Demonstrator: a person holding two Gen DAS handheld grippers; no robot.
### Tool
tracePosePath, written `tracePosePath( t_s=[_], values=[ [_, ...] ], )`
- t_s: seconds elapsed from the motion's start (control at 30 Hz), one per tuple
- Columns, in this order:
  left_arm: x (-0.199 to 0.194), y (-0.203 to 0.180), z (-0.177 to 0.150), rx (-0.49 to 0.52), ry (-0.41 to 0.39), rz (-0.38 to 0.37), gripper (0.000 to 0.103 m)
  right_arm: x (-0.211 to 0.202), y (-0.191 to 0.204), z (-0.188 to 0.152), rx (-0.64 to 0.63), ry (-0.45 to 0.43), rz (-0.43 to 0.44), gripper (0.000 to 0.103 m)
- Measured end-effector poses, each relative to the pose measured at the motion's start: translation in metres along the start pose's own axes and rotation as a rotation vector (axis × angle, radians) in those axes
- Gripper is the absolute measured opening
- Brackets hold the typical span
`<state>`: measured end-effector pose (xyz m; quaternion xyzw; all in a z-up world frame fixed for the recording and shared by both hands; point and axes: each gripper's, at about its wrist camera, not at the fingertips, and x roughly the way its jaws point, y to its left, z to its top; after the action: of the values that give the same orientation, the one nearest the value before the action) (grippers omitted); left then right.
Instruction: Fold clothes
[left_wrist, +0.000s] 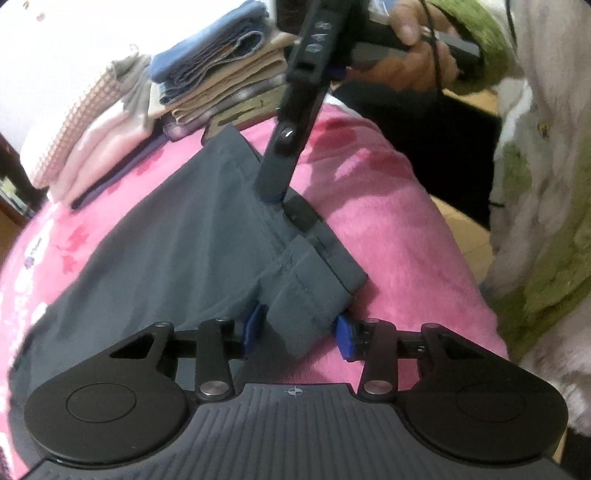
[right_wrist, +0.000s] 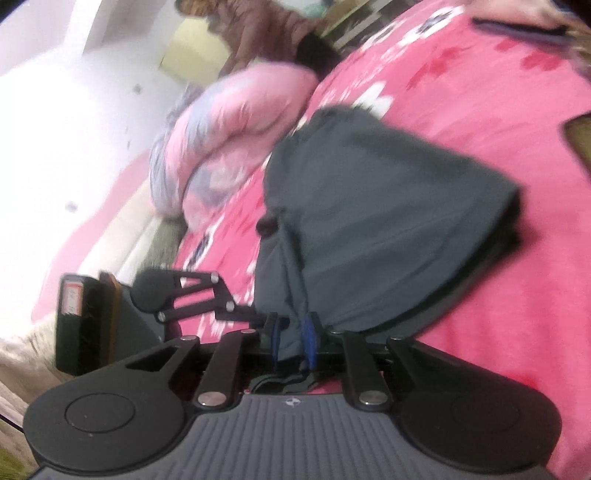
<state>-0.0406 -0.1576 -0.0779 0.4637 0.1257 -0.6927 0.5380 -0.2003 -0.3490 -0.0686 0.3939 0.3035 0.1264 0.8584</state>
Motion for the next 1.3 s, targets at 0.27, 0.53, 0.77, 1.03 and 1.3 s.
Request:
tracePosePath(
  t_s=[0.27,0.53,0.77,1.03,1.3],
  values=[
    [-0.001,0.015,-0.006,-0.138,-0.044,-0.047,0.033,-0.021,-0.013,-0.006,0.06,-0.061,-0.06,0.017],
    [-0.004,0.004,-0.007,-0.158,-0.048,0.013,0.035,-0.039,-0.025,-0.005,0.207,-0.134,-0.232,0.043],
    [-0.004,-0.002,-0.008,-0.16,-0.052,0.054,0.037,-0.018,-0.037,0.009,0.322,-0.137,-0.3,0.046],
    [-0.001,-0.008,-0.004,-0.111,-0.06,0.077,0.036,-0.006,-0.046,0.013,0.372,-0.213,-0.293,0.043],
    [-0.009,0.003,-0.004,-0.194,-0.1,0.051,0.031,-0.004,-0.058,0.013,0.394,-0.244,-0.237,0.007]
  ],
)
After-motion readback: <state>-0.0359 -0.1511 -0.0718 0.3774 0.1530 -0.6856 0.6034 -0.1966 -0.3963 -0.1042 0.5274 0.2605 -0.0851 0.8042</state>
